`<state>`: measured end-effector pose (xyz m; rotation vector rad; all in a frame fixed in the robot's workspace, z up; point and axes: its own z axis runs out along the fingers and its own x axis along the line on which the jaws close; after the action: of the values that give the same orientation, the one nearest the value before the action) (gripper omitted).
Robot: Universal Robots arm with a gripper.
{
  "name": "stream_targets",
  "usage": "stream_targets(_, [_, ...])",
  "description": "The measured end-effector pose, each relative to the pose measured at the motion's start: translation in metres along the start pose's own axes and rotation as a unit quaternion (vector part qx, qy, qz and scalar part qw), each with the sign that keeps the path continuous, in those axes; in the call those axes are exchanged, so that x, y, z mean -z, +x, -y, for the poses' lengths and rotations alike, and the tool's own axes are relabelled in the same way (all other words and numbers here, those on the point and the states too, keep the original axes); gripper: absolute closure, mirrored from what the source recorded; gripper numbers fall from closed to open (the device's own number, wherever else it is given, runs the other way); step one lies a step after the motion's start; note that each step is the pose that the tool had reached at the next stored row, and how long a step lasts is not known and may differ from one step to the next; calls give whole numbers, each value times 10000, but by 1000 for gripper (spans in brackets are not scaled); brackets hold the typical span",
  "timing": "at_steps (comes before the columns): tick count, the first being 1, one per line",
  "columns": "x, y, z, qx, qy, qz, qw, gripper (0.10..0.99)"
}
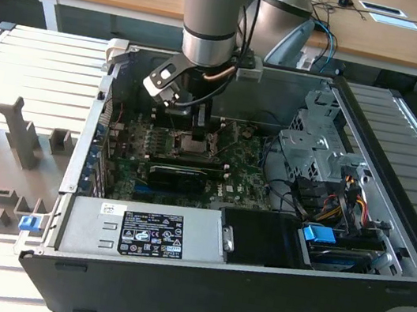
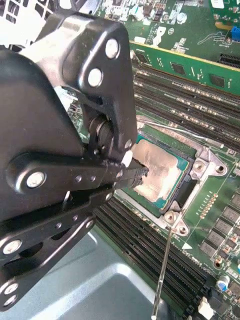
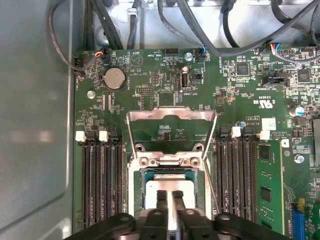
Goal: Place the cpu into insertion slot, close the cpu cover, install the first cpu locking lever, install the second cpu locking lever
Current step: 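Place the cpu into insertion slot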
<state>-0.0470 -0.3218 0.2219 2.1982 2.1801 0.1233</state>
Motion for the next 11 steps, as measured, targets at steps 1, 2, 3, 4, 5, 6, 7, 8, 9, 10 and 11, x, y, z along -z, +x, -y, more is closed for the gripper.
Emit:
stream_targets(1, [5, 0, 0, 0, 0, 0, 10000, 980])
stream_targets(2, [10, -1, -1, 0, 0, 1, 10000, 980])
stream_targets(3, [15, 0, -1, 0, 0, 1, 10000, 980])
stream_targets(4, [29, 0, -2, 0, 0, 1, 10000, 980])
stream_targets(5, [33, 0, -3, 0, 0, 1, 10000, 980])
stream_targets(6, [37, 0, -3, 0, 0, 1, 10000, 980])
stream_targets(7, [42, 0, -4, 0, 0, 0, 10000, 980])
stream_targets(8, [50, 0, -4, 0, 0, 0, 10000, 980])
stream_targets(9, [55, 1, -5, 0, 0, 0, 10000, 980])
stream_targets(10, [58, 1, -5, 0, 0, 0, 10000, 980])
stream_targets(11, [62, 1, -5, 0, 0, 0, 10000, 980])
